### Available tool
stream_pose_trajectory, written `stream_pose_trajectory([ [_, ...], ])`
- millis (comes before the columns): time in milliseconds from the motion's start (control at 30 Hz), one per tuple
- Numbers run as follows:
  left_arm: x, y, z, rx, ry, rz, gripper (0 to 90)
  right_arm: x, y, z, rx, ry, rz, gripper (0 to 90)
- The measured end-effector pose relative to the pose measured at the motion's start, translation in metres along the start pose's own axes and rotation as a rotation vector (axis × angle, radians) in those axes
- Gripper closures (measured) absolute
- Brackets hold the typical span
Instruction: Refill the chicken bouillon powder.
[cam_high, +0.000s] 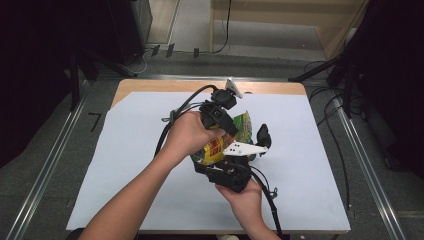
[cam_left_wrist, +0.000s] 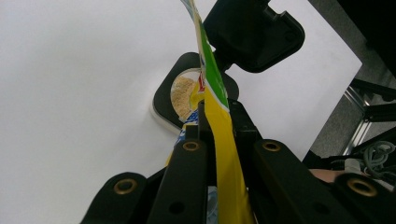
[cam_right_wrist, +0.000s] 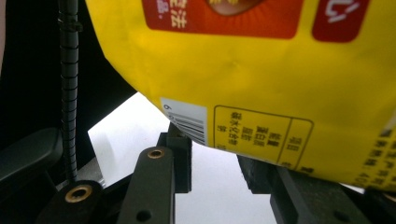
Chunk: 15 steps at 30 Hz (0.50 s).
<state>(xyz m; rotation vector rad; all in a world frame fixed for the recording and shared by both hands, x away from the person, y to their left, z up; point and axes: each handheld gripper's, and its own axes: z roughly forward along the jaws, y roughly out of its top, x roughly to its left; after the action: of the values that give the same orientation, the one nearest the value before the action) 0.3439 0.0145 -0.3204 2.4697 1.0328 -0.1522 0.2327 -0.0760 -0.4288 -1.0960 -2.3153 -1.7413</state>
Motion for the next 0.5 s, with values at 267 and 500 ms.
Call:
stream_pose_trajectory([
  [267, -0.0006, 0.0007, -0.0001, 0.003, 0.0, -0.002, 87.7, 0.0001, 0.0004, -0.0002, -0.003, -0.002, -0.005, 69.9],
  [500, -0.0006, -0.0029, -0.0012, -0.009, -0.004, 0.003, 87.6, 0.0019, -0.0022, 0.0024, -0.016, -0.013, -0.011, 69.9],
])
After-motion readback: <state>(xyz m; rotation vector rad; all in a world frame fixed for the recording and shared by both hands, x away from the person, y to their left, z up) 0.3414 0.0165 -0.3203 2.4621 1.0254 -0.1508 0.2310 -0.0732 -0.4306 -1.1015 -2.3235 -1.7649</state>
